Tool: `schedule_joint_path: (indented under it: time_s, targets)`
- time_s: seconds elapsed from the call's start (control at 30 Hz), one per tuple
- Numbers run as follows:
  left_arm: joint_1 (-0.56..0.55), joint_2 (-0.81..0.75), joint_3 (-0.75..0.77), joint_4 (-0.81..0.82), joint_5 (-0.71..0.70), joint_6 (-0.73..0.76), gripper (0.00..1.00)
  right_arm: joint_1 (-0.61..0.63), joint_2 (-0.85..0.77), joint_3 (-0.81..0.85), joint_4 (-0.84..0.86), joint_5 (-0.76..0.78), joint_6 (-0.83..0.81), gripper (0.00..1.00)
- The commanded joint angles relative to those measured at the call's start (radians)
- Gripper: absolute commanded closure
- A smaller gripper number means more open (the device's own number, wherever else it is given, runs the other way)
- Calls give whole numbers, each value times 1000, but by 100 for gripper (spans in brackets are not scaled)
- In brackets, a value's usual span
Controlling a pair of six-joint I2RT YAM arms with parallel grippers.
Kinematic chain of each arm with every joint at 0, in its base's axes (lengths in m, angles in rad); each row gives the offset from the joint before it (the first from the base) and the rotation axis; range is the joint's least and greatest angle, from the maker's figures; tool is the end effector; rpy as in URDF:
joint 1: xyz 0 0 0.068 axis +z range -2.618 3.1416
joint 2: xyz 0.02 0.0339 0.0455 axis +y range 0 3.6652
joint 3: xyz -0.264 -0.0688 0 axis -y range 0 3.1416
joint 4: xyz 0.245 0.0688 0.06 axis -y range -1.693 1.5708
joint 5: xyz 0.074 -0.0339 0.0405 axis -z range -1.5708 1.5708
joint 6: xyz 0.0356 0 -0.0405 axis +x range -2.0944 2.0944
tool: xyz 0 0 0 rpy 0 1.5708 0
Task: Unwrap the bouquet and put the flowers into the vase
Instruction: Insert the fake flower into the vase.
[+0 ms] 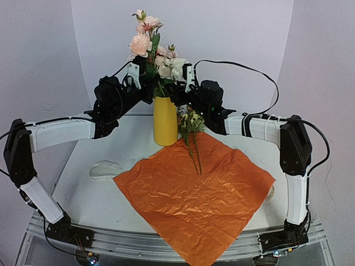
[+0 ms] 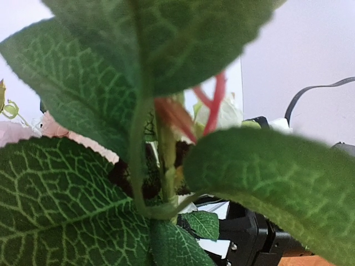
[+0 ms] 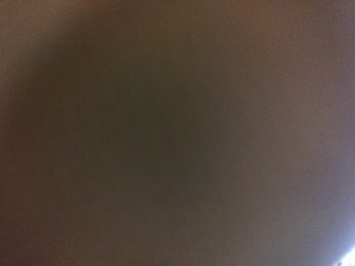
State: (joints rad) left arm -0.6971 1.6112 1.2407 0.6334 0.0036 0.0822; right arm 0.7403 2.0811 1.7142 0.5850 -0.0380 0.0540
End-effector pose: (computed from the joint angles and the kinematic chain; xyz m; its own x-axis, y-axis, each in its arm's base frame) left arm 0.2963 -0.2483 0.3730 0.2515 -0.1035 -0.9623 0.6261 0.7756 0.0802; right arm 0.3728 0.3424 0.3357 0.1216 0.1842 -0.9753 -0.7090 0.7038 0.0445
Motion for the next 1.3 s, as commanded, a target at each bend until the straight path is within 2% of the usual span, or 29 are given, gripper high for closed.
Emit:
schedule_joint_path:
  time_s: [0.0,0.27,0.47,0.6,0.67,0.73,0.93,1.27]
  targets:
    - [1,40,76,-206,-45,17,100,-5,-1,30,26,11,14,46]
    - [6,83,182,-262,-83,73,100,-29,17,32,6,-3,64,46]
    - [13,113,243,-291,-77,86,100,-38,10,1,6,-54,75,37]
    - [13,119,253,-302,-60,72,100,-39,14,-7,6,-65,77,37]
    - [14,126,263,-315,-63,68,100,-39,14,-16,6,-80,75,33]
    - [15,133,271,-330,-62,61,100,-38,5,-52,24,-108,67,24]
    - [15,132,279,-362,-60,47,100,-33,-40,-159,108,-130,21,8]
    - [15,103,257,-415,-11,-20,100,-35,12,-129,105,-92,-14,4]
